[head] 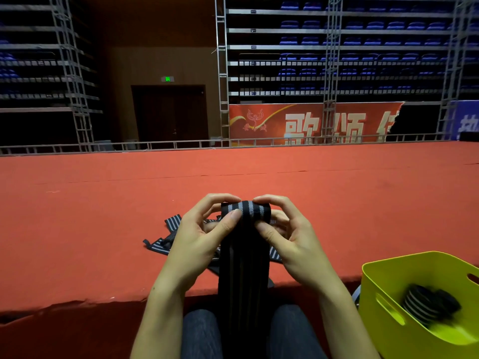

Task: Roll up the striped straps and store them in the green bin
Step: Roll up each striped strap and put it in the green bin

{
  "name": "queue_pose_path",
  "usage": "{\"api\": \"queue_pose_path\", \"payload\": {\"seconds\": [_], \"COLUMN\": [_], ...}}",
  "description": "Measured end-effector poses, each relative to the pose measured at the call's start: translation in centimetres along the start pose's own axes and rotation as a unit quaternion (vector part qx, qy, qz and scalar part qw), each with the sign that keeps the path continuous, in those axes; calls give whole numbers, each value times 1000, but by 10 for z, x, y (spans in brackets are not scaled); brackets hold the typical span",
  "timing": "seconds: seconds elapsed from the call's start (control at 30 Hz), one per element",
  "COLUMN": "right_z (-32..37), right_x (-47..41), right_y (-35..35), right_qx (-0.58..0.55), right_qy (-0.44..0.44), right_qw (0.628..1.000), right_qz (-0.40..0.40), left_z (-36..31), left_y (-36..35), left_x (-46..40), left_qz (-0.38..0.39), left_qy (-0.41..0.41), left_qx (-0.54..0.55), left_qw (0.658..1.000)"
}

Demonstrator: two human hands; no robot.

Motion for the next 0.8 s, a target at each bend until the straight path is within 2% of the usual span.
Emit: {"api": "queue_pose_path", "payload": {"seconds": [0.13,0.3,0.47,0.63,0.8], "right_z": [-6,-10,-2,-8,-13], "right_x": [-3,-7,-8,-7,-7], "right_y": [-1,1,-1,6,6], "right_qx": [-39,-16,-35,-46,-39], "right_qy": [-30,-52,-30,-5,8], "right_qw": [999,999,999,999,999], "right_qz": [1,-3,4,-19,-26], "left_z": [6,8,4,8,1], "left_y": [5,10,8,11,7], "left_x": [-2,-4,-5,-8,-6], "left_qz": [-9,9,34,-5,-14], "left_qy": [-1,-27,-38,-11,-28], "left_qx": [48,92,79,79,50], "left_qw": [999,995,996,997,998]}}
Point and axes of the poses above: each hand's wrist, its own x-axis away from the middle knuckle, its own y-axis out of the back of the hand, z = x × y, the point moved 8 cm from there along -x, towards the middle knuckle, and after that the axes turned 6 degrees about y, right-handed, at the moved point
